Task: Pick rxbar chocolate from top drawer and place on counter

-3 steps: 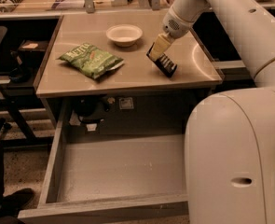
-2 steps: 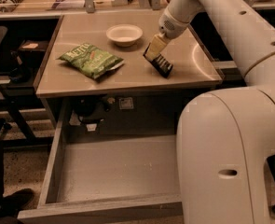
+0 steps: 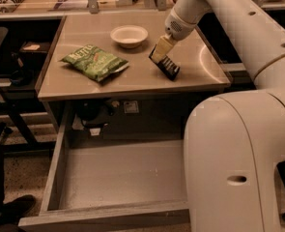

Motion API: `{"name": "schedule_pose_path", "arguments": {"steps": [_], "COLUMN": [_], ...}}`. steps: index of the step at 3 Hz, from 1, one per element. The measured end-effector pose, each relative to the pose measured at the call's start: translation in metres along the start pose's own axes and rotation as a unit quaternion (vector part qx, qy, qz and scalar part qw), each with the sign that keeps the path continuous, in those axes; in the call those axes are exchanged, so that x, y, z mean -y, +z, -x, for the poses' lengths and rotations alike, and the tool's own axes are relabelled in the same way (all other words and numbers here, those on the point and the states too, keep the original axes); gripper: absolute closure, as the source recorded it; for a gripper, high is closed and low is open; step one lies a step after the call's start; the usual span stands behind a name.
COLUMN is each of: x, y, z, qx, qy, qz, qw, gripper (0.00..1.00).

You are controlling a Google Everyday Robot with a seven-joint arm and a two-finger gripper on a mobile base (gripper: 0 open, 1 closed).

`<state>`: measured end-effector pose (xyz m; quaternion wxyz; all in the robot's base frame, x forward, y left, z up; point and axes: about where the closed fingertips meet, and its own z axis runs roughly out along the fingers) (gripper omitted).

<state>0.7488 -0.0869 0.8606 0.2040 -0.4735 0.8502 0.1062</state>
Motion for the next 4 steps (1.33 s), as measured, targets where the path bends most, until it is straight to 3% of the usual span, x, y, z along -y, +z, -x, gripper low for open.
{"name": "schedule_pose_path", "arguments": {"steps": [2, 3, 4], "x": [0.0000, 0.0000, 0.0000], "y": [0.0001, 0.0002, 0.0002], "z": [0.0000, 0.0000, 0.0000], "qx": [0.000, 0.000, 0.000], "qy": [0.000, 0.000, 0.000], "qz": [0.000, 0.000, 0.000], "qw": [1.0000, 1.0000, 1.0000], "gripper": [0.11, 0.00, 0.00]}}
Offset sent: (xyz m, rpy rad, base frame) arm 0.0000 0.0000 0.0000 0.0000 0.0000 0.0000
